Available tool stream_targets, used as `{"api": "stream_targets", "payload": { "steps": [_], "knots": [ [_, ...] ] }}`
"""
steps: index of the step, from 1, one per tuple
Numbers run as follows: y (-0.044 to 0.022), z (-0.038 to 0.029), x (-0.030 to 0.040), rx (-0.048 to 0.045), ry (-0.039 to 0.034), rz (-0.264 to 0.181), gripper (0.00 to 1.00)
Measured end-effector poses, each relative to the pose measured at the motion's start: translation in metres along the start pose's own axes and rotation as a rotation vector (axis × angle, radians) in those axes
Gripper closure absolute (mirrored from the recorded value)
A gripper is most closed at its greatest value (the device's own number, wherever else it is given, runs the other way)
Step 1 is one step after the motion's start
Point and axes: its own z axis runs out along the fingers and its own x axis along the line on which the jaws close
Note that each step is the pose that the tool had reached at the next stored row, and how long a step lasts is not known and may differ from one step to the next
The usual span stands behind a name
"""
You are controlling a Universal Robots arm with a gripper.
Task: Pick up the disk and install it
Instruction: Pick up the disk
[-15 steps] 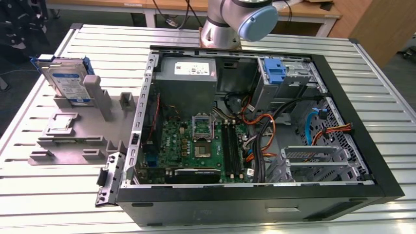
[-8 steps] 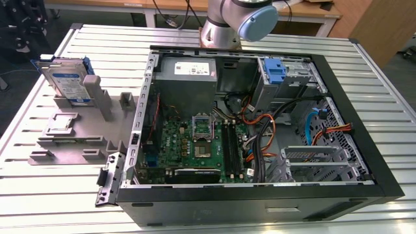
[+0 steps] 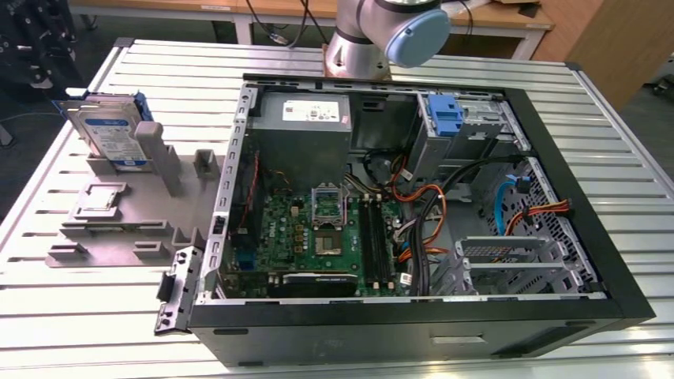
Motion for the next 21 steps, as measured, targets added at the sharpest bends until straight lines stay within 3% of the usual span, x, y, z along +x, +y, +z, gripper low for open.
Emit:
{"api": "stream_targets", "payload": {
  "steps": [5,10,18,21],
  "knots": [
    [0.0026,0.0023,-0.0035,0.0012,-0.0002,-0.006,0.53],
    [0.0028,0.0040,-0.0036,0.0006,-0.0007,-0.059,0.53],
    [0.0049,0.0068,-0.0059,0.0003,-0.0008,-0.066,0.53],
    [0.0063,0.0084,-0.0067,0.0005,-0.0009,-0.068,0.46]
  ]
}}
